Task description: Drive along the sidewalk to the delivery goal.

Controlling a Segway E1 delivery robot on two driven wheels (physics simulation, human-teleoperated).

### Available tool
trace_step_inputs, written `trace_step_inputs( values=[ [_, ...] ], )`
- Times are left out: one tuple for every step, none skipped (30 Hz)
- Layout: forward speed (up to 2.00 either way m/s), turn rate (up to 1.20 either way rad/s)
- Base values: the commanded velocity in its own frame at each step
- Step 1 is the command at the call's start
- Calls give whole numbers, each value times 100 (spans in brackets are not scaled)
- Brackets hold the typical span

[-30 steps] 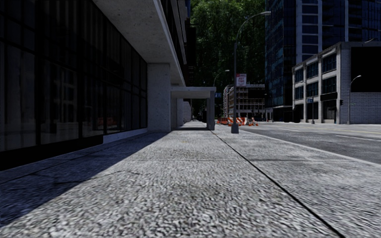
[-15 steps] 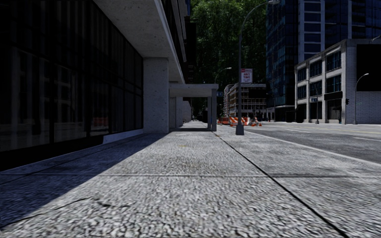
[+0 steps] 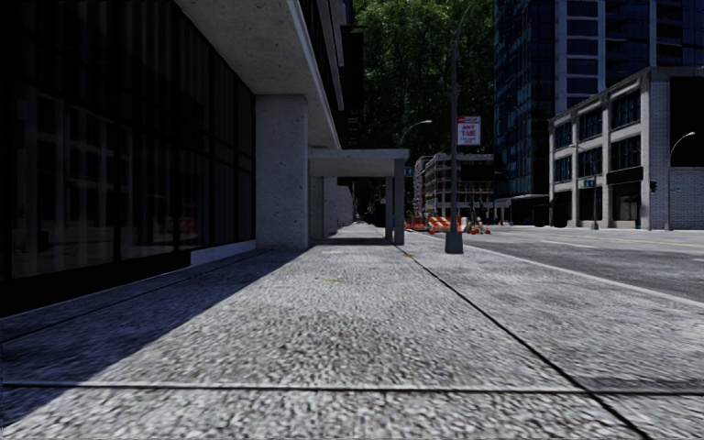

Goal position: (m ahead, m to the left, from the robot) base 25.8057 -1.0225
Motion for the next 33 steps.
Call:
trace_step_inputs(
  values=[
    [200,0],
    [200,0],
    [200,0],
    [200,0],
    [200,0],
    [200,0],
    [200,0],
    [200,0],
    [200,0],
    [200,0],
    [200,0],
    [200,0],
    [200,0],
    [200,0],
    [200,0],
    [200,0],
    [200,0],
    [200,0],
    [200,0],
    [200,0],
    [200,0],
    [200,0],
    [200,0],
    [200,0],
    [200,0],
    [200,0],
    [200,0],
    [200,0],
    [200,0],
    [200,0],
    [200,0],
    [200,0],
    [200,0]
  ],
)
